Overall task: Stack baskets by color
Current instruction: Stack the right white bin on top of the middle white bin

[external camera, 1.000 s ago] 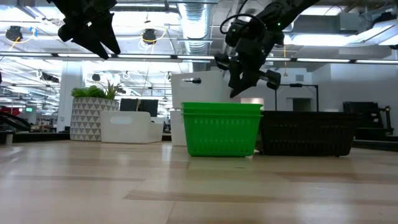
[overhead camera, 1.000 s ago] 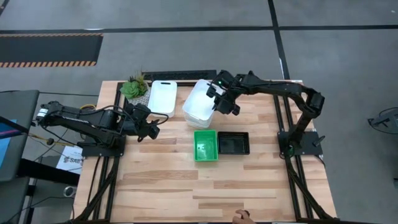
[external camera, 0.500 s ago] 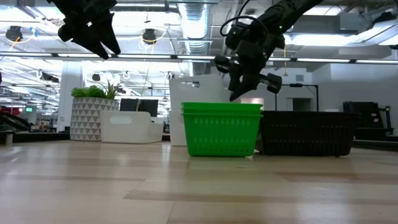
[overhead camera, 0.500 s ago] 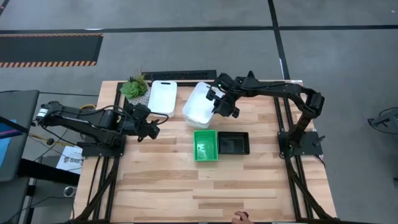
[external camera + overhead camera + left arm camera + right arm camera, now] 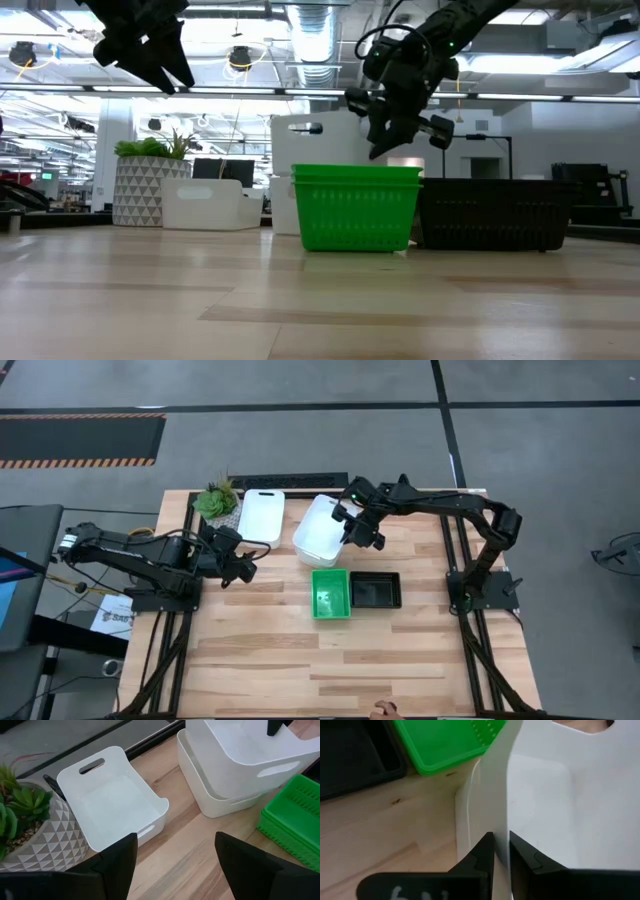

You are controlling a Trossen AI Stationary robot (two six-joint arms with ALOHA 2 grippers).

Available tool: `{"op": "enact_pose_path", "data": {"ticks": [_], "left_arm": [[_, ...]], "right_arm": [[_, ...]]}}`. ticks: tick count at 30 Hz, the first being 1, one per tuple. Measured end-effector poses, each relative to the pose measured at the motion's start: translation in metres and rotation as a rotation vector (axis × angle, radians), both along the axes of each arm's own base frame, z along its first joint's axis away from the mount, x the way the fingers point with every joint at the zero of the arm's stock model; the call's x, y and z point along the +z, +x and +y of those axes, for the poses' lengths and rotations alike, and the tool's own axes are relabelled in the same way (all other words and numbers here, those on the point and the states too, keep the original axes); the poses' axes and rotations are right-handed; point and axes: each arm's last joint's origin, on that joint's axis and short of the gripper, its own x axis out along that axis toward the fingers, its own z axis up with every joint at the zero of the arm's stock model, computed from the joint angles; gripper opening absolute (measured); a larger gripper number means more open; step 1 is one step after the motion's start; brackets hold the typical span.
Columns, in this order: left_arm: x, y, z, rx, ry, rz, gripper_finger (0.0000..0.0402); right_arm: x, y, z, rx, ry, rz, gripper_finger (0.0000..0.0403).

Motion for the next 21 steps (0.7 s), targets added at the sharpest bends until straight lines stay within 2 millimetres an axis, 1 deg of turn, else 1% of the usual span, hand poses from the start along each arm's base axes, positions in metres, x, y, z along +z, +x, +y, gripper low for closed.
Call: {"op": "enact_pose_path", "data": {"ticks": [14,21], "left_arm": [[0.0,0.0,0.0,0.0,0.001,0.0,0.0254],[0.0,0.0,0.0,0.0,0.001,0.0,0.0254]], "right_arm": [[0.0004,-0.0013,-0.0049,-0.011,0.003,-0.013,0.0057],[0.0011,-0.0023,-0.0091,-0.046,0.016,-0.019,0.0057]]}}
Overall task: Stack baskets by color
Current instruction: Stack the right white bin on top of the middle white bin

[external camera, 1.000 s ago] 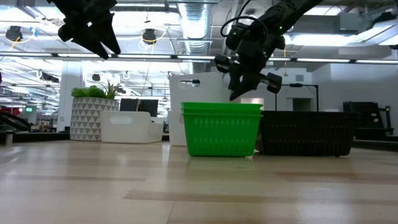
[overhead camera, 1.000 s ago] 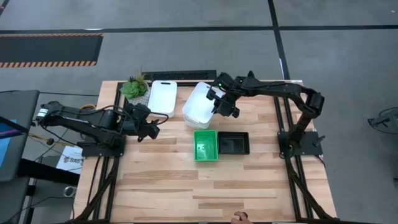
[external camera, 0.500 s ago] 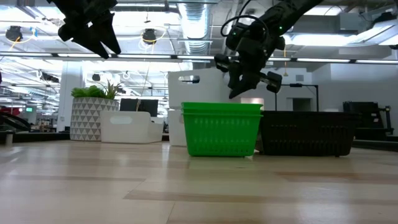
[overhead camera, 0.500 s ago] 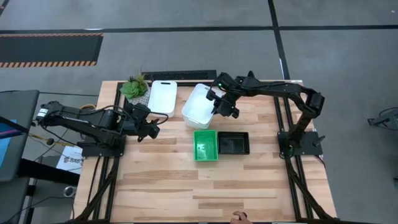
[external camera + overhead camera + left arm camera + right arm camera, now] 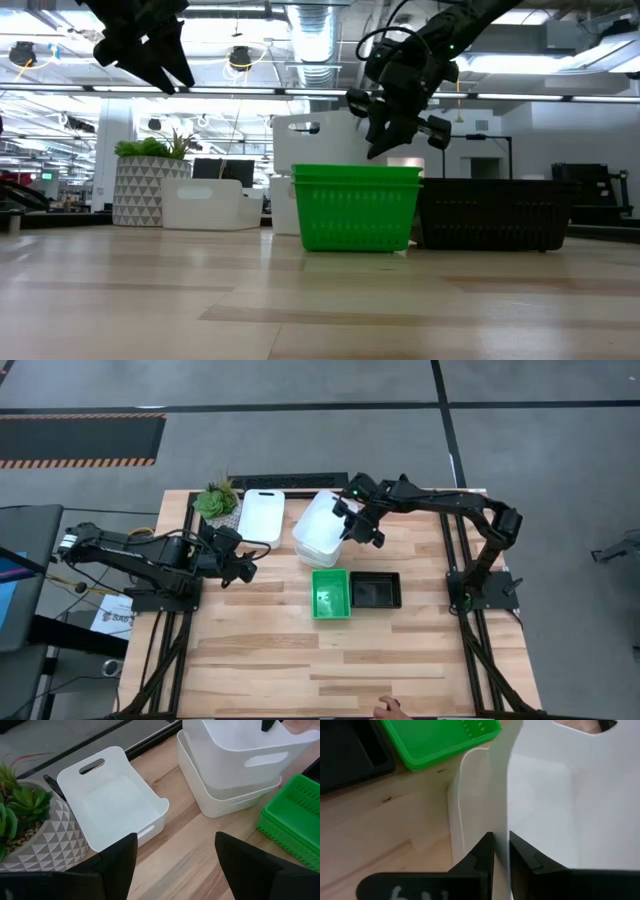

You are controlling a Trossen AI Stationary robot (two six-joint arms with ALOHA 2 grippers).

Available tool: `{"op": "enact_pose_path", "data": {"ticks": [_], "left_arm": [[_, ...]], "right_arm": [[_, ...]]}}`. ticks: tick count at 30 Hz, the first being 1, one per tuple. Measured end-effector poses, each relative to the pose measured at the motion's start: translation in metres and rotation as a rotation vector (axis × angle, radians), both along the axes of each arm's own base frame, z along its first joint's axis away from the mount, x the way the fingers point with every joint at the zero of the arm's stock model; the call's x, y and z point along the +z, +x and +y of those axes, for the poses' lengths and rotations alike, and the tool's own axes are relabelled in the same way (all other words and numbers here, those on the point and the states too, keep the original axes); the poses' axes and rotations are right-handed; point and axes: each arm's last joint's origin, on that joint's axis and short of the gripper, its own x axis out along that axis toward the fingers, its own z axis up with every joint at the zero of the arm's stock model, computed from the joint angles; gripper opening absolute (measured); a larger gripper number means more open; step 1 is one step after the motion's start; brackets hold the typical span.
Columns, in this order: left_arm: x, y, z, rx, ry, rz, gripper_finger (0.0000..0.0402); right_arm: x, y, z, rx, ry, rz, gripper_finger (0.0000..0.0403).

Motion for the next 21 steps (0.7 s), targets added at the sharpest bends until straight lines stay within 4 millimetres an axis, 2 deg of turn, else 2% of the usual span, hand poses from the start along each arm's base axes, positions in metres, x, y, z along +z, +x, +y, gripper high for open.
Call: {"op": "enact_pose_path", "data": {"ticks": [21], "left_arm": [[0.0002,0.0003,0.0,0.0,0.0,-0.003,0.0254]], "right_arm": [[-0.0003,0.0002,0.0004,-0.004,-0.002,0.005,0.0065]]}}
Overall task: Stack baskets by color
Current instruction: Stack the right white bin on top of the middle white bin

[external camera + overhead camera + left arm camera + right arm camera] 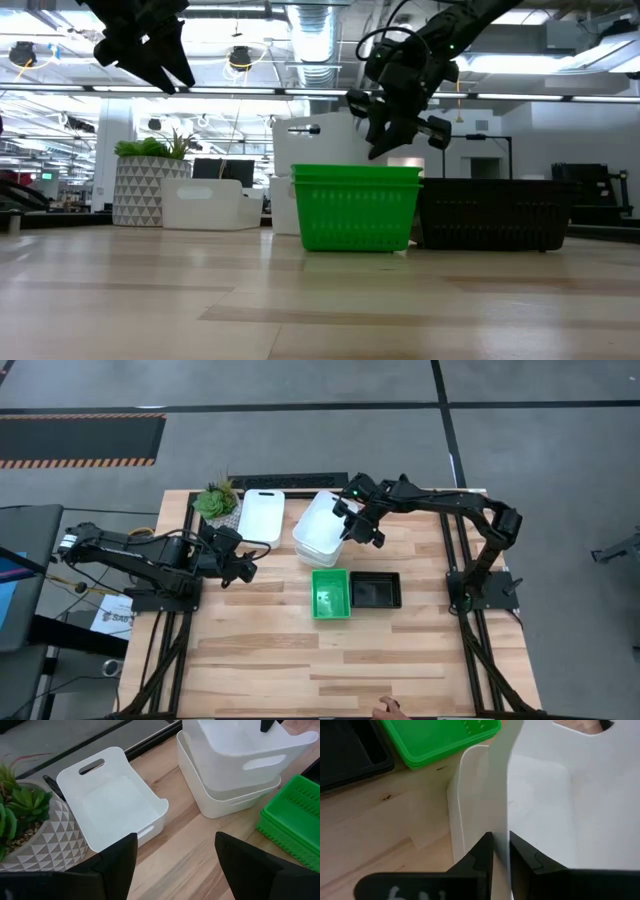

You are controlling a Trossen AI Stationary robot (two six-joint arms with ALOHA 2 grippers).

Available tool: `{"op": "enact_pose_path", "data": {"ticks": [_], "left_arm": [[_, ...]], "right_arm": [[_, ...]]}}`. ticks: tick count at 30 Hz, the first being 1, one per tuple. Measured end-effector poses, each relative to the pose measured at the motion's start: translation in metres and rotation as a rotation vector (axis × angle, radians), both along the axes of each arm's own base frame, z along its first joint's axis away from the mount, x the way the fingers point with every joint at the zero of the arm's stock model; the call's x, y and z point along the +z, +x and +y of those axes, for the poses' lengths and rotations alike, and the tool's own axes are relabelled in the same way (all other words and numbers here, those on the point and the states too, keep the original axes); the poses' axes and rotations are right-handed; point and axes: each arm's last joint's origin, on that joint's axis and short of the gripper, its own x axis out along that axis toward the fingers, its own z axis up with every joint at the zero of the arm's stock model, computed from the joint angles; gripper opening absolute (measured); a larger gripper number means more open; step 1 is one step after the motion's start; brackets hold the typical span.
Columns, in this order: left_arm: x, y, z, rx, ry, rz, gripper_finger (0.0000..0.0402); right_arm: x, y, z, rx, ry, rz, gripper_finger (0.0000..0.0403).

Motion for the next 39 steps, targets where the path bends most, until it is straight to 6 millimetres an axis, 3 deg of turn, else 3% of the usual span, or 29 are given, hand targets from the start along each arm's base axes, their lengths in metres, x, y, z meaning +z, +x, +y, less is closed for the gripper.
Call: {"op": "enact_pose_path", "data": {"ticks": [10,16,20,24,29,33,36,39], "left_arm": [[0.0,0.0,0.0,0.0,0.0,0.0,0.0254],[0.0,0.0,0.0,0.0,0.0,0.0,0.0254],[0.0,0.0,0.0,0.0,0.0,0.001,0.0254],[0.0,0.0,0.0,0.0,0.0,0.002,0.0254],[0.0,0.0,0.0,0.0,0.0,0.004,0.0254],[0.0,0.0,0.0,0.0,0.001,0.005,0.0254],[0.0,0.0,0.0,0.0,0.001,0.006,0.0254],[0.0,0.0,0.0,-0.001,0.001,0.006,0.0254]], "right_arm": [[0.002,0.002,-0.002,-0.014,-0.037,-0.017,0.0165],[0.003,0.004,-0.003,-0.022,-0.06,-0.035,0.0186],[0.002,0.004,-0.003,-0.023,-0.057,-0.029,0.0173],[-0.013,0.009,-0.003,-0.019,-0.042,0.02,0.0143],[-0.036,0.018,0.0,-0.02,-0.053,0.098,0.0073],[-0.04,0.021,0.003,-0.027,-0.076,0.12,0.0017],[-0.037,0.021,0.005,-0.026,-0.081,0.12,0.0011],[-0.026,0.018,0.005,-0.031,-0.097,0.089,0.004]]}}
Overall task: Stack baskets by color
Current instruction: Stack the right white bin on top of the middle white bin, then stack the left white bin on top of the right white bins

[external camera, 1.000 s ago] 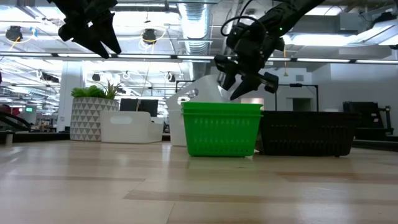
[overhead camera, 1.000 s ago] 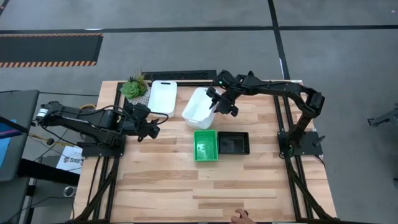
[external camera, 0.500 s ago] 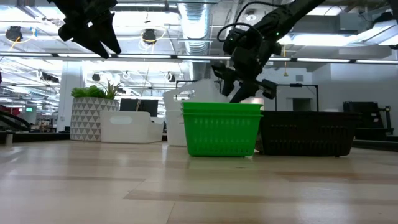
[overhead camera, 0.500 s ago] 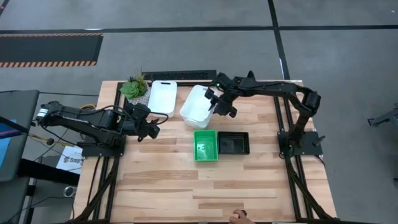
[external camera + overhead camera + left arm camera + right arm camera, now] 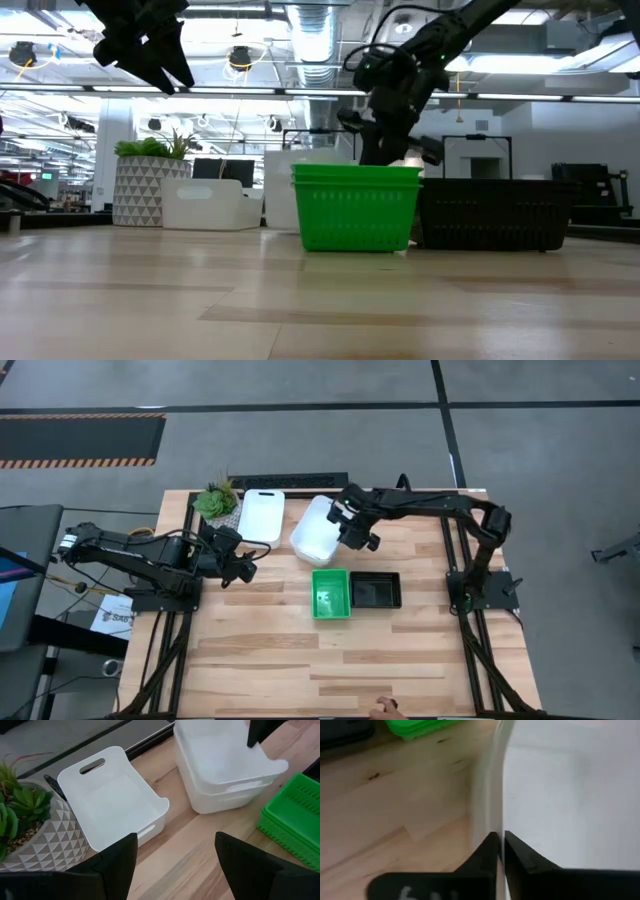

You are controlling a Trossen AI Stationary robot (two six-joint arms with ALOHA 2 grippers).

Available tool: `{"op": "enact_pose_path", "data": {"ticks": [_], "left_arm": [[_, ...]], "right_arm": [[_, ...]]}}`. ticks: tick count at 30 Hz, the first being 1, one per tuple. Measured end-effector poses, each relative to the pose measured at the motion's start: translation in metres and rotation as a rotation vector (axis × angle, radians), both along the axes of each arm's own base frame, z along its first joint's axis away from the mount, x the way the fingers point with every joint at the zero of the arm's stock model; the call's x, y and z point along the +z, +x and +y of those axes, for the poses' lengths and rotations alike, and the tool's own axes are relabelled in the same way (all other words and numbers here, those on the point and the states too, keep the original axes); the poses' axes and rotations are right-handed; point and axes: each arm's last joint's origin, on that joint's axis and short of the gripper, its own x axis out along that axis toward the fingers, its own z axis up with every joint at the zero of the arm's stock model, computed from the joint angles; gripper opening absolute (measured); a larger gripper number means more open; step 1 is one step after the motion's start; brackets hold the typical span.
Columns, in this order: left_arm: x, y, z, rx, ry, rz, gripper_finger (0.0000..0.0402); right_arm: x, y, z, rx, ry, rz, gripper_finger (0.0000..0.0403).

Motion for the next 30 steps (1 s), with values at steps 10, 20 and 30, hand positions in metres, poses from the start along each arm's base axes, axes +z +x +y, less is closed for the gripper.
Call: {"op": "enact_pose_path", "data": {"ticks": [10,20,30], "left_arm": [[0.0,0.0,0.0,-0.001,0.001,0.002,0.0254],[-0.035,0.029,0.027,-0.02,-0.037,0.04,0.0254],[-0.072,0.053,0.069,-0.088,0.048,0.294,0.0254]], "right_arm": [[0.028,-0.007,0.002,-0.146,0.061,-0.075,0.0155],[0.058,-0.002,-0.001,-0.515,0.322,-0.166,0.0199],[0.065,-0.012,0.002,-0.638,0.421,-0.003,0.0197]]}}
